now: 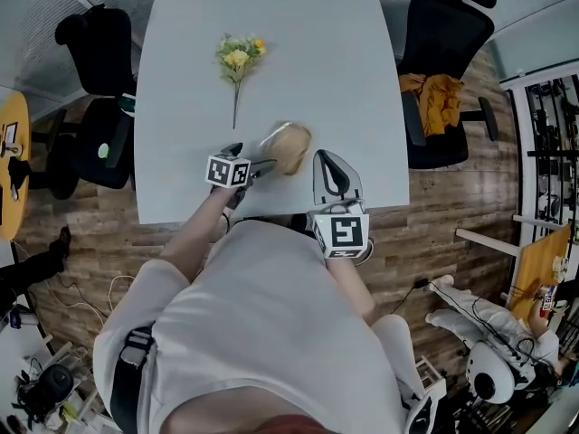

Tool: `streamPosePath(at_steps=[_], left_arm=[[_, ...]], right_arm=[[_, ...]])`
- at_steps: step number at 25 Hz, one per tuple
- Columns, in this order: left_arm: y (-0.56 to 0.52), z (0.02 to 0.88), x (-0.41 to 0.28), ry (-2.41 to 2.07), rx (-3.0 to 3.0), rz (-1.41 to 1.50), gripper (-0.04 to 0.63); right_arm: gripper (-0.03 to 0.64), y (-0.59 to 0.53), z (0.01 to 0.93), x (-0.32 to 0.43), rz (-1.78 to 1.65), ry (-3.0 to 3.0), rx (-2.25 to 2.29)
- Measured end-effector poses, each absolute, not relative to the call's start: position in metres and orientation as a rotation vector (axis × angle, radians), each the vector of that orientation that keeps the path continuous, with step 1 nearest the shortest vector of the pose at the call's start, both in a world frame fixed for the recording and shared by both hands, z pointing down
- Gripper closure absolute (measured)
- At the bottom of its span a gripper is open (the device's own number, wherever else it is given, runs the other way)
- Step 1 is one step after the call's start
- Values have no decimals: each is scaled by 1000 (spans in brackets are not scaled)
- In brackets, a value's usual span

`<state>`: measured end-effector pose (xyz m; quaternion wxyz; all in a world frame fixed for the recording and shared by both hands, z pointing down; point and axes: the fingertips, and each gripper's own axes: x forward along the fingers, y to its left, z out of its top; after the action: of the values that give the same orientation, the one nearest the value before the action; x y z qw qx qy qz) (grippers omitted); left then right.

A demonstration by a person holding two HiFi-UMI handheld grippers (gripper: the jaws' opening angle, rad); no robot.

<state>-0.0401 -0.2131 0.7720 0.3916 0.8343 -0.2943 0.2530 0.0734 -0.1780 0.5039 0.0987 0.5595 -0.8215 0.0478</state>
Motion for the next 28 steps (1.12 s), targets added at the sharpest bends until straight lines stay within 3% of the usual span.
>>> streamPosePath(at_steps=[28], left_arm=[[-235,788,-19,-567,1855,360,64]], right_arm=[[607,-194,511,77,168,-2433,1642]])
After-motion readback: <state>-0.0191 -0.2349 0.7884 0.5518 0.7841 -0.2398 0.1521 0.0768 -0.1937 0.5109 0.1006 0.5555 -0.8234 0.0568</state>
